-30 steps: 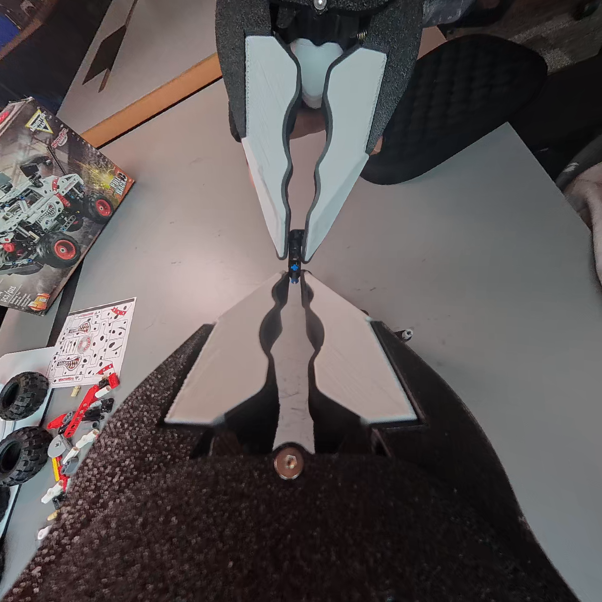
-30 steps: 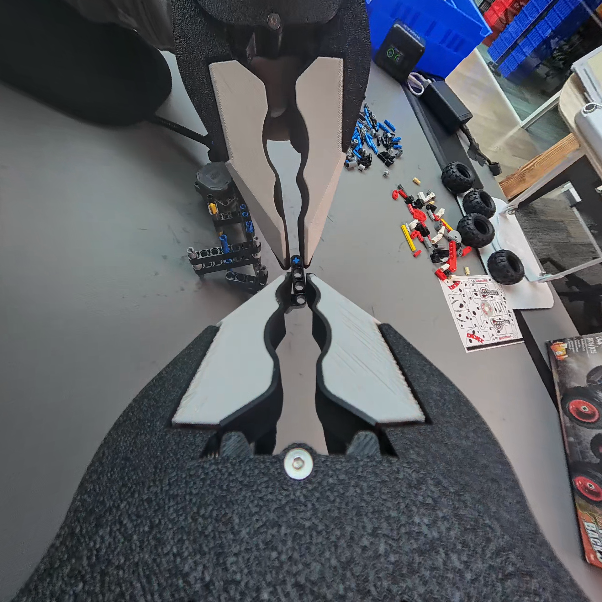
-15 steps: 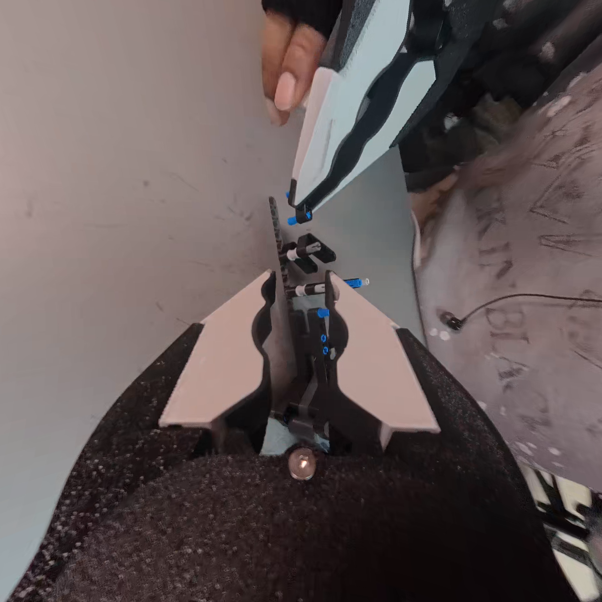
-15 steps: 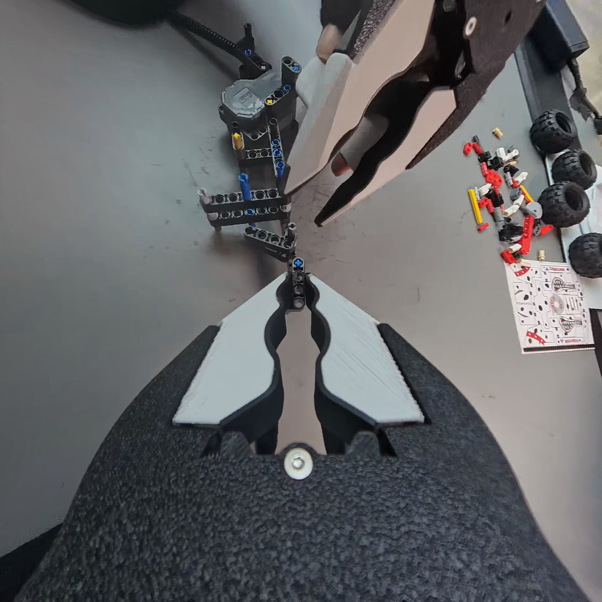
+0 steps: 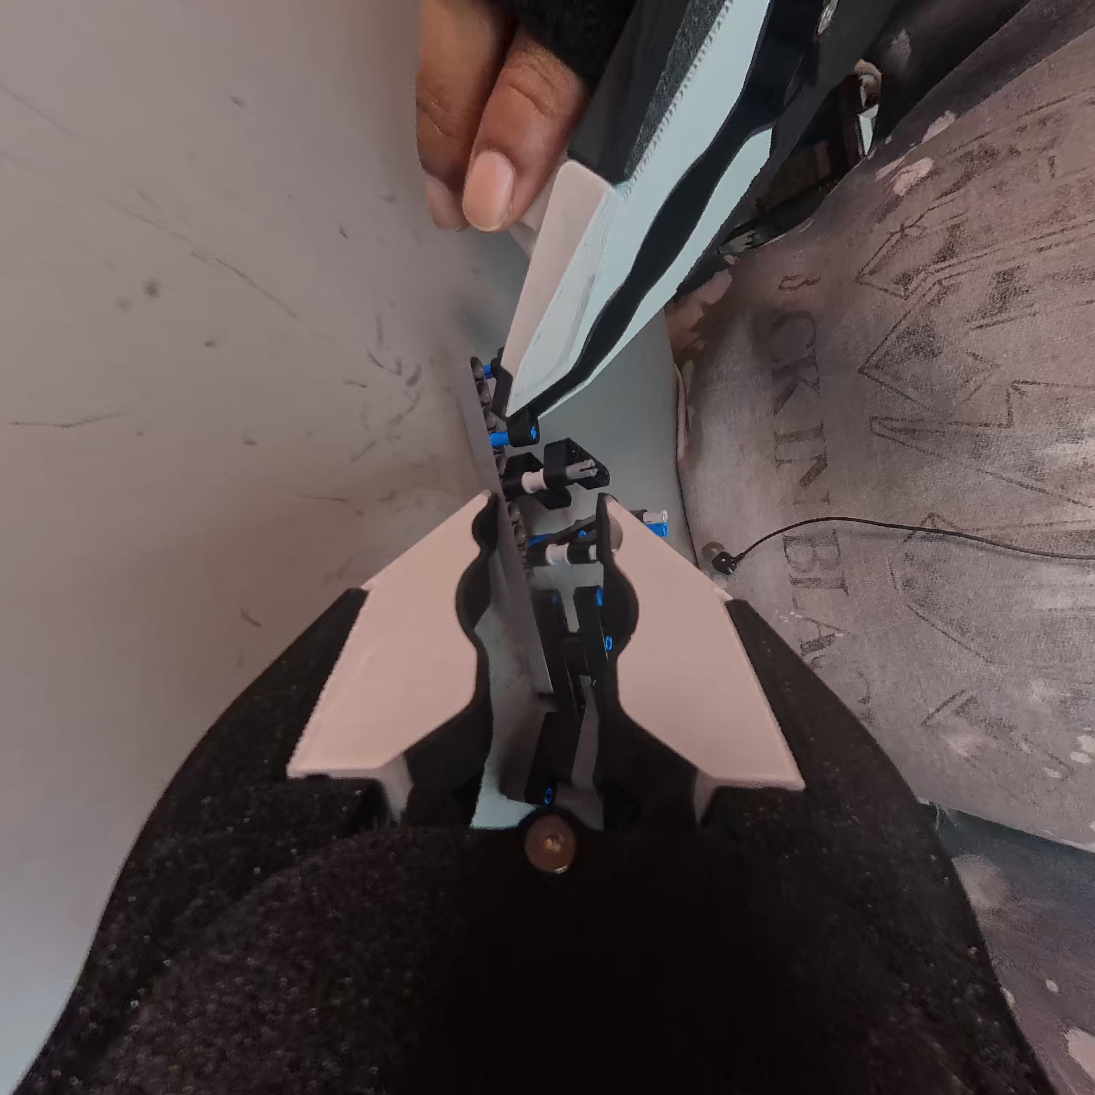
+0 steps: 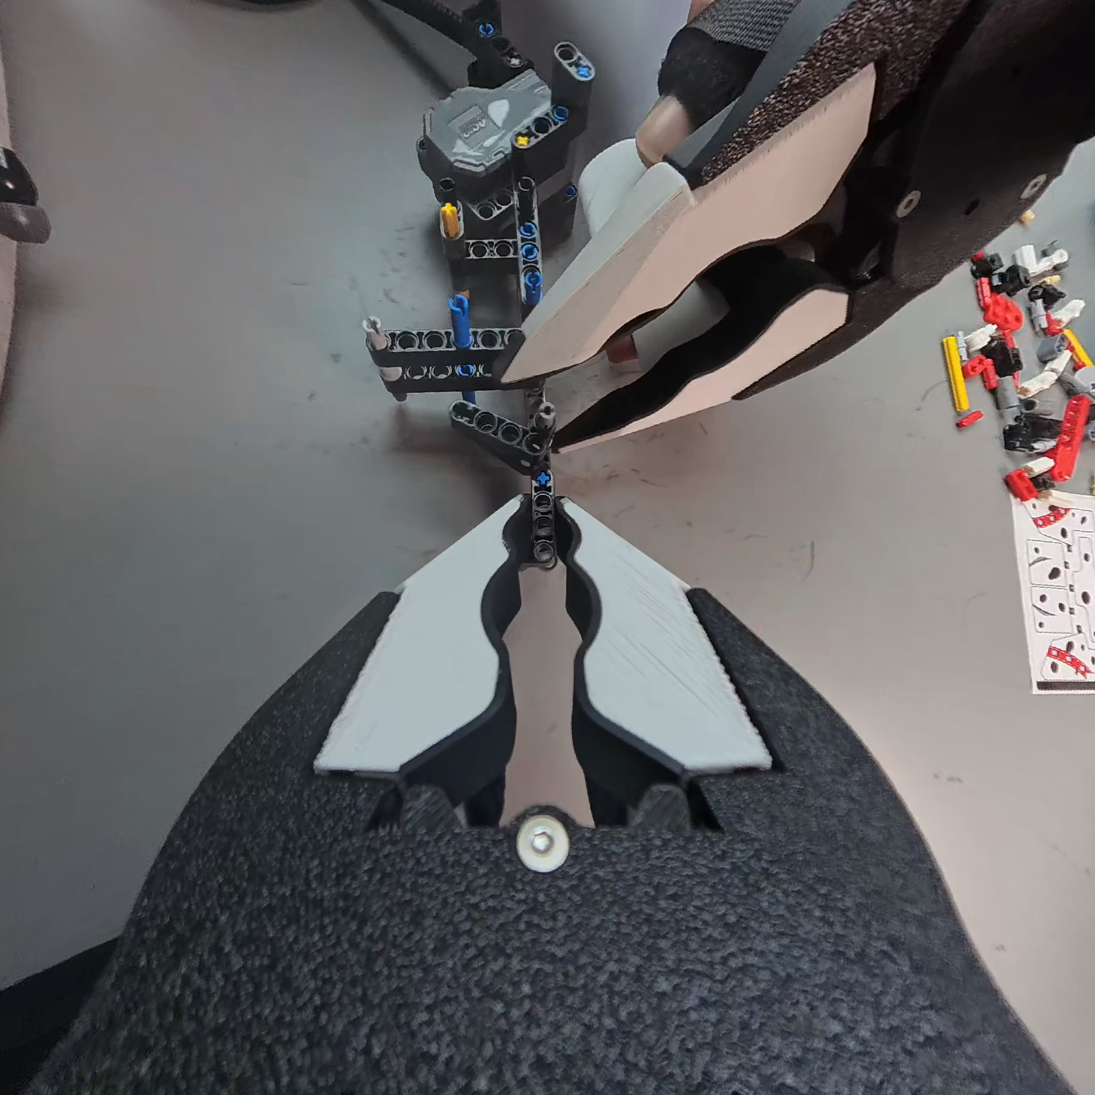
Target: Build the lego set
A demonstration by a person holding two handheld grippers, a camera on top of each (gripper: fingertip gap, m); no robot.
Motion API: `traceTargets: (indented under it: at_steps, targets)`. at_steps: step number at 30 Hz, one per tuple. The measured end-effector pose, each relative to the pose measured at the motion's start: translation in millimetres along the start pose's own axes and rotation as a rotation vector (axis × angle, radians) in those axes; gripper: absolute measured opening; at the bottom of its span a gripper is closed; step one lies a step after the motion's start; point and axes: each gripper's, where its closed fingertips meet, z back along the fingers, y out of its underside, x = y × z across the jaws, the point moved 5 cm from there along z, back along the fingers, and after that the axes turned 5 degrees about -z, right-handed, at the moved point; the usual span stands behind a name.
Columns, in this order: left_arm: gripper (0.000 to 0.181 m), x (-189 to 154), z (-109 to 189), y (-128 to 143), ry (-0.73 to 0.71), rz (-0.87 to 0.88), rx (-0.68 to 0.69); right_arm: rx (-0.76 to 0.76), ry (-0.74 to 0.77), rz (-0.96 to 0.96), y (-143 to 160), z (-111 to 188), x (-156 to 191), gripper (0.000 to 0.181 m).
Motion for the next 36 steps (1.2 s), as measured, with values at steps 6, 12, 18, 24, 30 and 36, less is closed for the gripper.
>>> traceTargets:
  at_steps: [6,12,18,24,30,36]
  targets:
    - [0.035,3.7,3.7,3.1,-0.028,-0.001,-0.016,-0.017,0.001,0.019,-1.4,-1.1,2.0,0.007]
    - [0.042,-18.9,7.5,-7.5,-0.175,-0.06,-0.027,-0.05,0.016,-0.008,2.8,-3.5,2.1,0.007]
    - [0.066,-23.4,-12.5,-8.0,-0.548,-0.012,0.026,-0.093,0.024,-0.027,7.2,-6.1,2.6,0.007]
    - [0.058,-15.3,-27.3,-1.1,-0.734,-0.001,0.191,-0.11,0.028,-0.011,8.3,-5.8,2.7,0.007]
    - [0.042,-16.0,-27.7,1.7,-0.762,-0.002,0.285,-0.121,0.039,-0.008,11.3,-4.8,1.9,0.007]
    - [0.039,-17.8,-24.7,5.7,-0.72,-0.045,0.336,-0.132,0.023,-0.011,10.8,-5.9,2.9,0.007]
